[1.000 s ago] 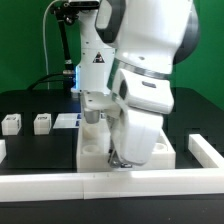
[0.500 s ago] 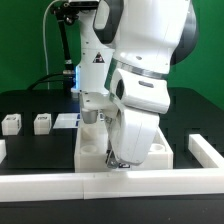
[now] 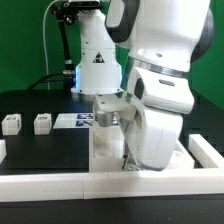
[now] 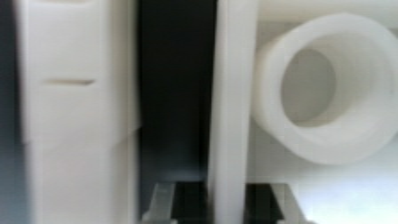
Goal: Assemble square table
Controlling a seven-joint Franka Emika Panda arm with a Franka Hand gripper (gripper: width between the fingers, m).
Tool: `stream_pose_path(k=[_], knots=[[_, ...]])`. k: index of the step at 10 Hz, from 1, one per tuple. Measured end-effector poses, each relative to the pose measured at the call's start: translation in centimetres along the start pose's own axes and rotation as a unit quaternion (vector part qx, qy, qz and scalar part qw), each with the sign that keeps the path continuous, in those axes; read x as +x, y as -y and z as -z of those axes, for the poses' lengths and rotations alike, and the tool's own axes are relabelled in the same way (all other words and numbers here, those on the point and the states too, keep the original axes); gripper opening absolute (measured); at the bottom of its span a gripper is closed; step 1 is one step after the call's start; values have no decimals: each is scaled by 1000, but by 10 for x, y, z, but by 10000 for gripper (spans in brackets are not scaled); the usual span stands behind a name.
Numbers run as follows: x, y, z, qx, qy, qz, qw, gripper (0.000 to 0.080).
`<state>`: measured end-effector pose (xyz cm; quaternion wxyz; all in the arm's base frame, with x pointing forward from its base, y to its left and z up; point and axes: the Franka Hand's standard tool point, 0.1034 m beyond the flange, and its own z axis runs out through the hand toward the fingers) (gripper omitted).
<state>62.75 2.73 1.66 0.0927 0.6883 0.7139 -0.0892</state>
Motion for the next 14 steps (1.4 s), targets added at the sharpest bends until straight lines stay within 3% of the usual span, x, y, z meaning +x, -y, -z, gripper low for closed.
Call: stream_pose_path(k=[3, 7, 8, 9, 10, 11, 12, 14], knots=[[20, -1, 4, 2, -8, -5, 1000, 72], [19, 0, 3, 3, -9, -15, 1000, 66], [18, 4, 0, 10, -7, -15, 1000, 66], [17, 11, -1, 22, -4, -15, 1000, 290], [17, 17, 0, 35, -1, -14, 999, 290], [17, 23, 0, 46, 1, -13, 999, 492], [17, 28, 1, 55, 3, -12, 998, 597], [16, 31, 0, 60, 4, -12, 998, 638]])
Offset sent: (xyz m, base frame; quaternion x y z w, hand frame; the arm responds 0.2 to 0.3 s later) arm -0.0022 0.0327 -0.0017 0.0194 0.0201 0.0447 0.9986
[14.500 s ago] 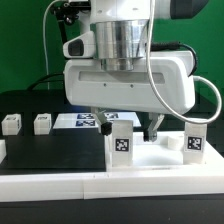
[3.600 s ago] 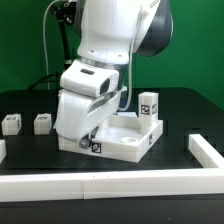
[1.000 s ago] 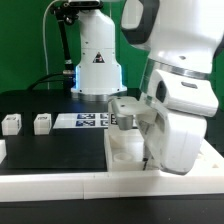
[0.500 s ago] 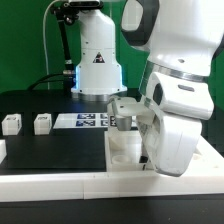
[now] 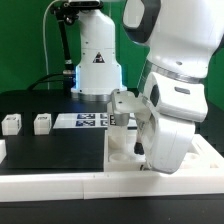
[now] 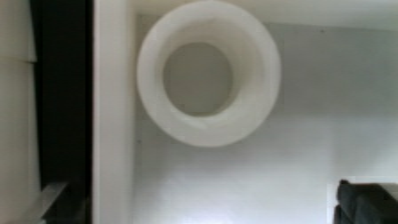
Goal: Assemble square table
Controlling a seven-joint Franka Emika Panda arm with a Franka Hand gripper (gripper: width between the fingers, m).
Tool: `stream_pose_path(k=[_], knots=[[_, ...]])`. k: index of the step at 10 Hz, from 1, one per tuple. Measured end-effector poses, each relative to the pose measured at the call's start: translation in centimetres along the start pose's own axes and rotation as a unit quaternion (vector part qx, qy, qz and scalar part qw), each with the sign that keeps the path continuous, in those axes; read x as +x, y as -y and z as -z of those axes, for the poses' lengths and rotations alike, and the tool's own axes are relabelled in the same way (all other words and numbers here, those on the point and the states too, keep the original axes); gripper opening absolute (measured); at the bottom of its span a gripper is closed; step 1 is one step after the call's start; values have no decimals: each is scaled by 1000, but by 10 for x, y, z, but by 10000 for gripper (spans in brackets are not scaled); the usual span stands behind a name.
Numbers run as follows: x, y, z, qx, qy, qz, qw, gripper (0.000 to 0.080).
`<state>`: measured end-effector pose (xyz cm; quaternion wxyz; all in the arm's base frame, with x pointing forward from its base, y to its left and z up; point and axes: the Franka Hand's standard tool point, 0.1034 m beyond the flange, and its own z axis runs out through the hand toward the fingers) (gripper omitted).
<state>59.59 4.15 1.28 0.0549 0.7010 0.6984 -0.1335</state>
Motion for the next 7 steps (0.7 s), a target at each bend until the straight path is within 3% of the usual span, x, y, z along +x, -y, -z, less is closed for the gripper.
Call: stream_pose_path(k=[3, 5, 7], knots=[[-1, 1, 1, 0, 3, 1, 1000, 649], [-9, 7, 20, -8, 4, -1, 1000, 649], [-18, 9, 50, -21, -1, -8, 1000, 649]])
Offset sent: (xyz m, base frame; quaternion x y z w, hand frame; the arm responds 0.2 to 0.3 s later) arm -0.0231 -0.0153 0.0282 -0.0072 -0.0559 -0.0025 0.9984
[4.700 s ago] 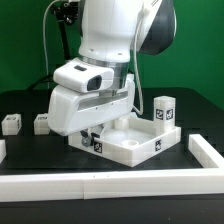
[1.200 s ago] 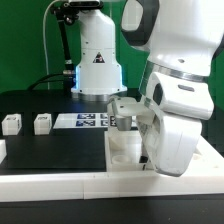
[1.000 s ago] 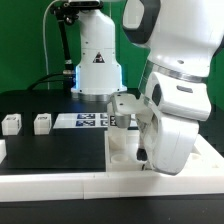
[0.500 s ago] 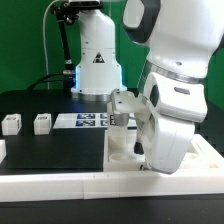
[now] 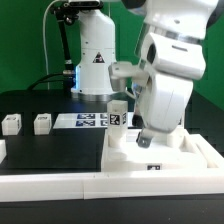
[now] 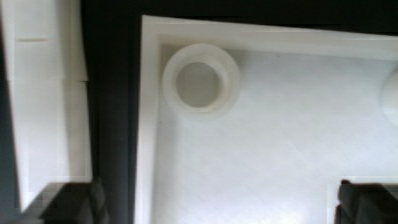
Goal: Assemble square table
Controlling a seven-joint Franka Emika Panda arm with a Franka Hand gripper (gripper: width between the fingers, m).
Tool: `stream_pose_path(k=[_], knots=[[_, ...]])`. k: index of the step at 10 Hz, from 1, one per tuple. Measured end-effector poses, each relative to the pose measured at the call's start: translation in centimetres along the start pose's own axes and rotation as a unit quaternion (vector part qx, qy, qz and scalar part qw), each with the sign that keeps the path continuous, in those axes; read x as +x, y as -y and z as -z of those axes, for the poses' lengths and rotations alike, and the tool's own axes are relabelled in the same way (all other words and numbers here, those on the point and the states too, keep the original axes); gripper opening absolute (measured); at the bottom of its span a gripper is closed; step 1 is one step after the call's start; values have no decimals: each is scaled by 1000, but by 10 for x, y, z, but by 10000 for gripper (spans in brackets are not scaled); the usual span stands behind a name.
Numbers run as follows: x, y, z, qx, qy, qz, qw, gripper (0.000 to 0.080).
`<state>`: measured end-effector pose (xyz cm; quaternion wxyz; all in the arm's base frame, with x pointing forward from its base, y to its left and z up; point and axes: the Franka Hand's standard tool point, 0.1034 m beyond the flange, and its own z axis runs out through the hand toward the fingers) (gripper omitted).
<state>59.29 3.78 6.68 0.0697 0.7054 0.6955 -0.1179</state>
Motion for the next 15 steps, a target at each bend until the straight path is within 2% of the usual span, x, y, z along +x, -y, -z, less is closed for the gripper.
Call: stream_pose_path(k=[2, 3, 4, 5, 7, 12, 13, 14, 15], knots=[[-7, 10, 24, -2, -5, -19, 1000, 649], [-11, 23, 33, -1, -9, -45, 999, 649], [-18, 48, 40, 4, -14, -73, 997, 649], [-24, 63, 41, 1, -20, -101, 995, 649], [-41, 86, 39, 15, -22, -123, 992, 649], [-41, 84, 36, 15, -21, -124, 992, 649], [-47, 79, 35, -8, -34, -148, 988, 649], [-56, 86, 33, -22, -46, -195, 980, 649], [-62, 100, 30, -24, -56, -249, 967, 649]])
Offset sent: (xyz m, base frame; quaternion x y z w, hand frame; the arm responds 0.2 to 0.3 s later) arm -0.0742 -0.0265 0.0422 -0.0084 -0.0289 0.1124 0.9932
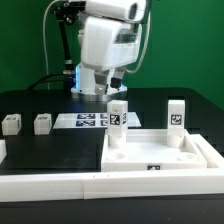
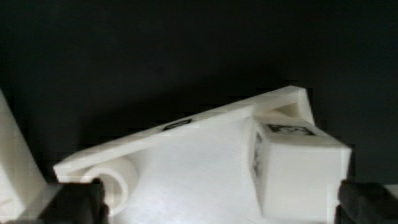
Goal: Assemble square table
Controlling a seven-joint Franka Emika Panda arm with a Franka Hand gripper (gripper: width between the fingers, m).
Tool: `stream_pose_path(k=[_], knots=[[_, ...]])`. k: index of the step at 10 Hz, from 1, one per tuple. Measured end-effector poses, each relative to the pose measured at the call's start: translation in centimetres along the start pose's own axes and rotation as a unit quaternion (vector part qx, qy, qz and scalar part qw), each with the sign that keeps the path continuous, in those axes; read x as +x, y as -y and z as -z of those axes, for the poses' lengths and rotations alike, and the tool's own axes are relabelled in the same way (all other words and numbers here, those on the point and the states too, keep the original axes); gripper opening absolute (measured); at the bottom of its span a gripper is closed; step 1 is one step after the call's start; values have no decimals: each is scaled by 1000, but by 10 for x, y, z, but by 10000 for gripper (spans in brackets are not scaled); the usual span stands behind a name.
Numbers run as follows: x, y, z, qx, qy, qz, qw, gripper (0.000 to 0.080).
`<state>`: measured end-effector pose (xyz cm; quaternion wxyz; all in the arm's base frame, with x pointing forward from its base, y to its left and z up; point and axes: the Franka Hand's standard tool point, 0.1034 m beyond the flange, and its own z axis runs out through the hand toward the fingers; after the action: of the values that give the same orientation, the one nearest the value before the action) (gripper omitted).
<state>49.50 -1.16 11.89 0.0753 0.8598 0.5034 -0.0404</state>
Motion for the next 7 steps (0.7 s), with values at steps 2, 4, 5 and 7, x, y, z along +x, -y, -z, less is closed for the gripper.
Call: stream_pose_path(k=[2, 4, 5, 7], knots=[[-18, 8, -4, 13, 11, -105, 994, 649], [-36, 18, -15, 42, 26, -114, 992, 649], [-33, 18, -14, 40, 26, -114, 992, 649], [-33, 18, -14, 41, 26, -113, 992, 649]])
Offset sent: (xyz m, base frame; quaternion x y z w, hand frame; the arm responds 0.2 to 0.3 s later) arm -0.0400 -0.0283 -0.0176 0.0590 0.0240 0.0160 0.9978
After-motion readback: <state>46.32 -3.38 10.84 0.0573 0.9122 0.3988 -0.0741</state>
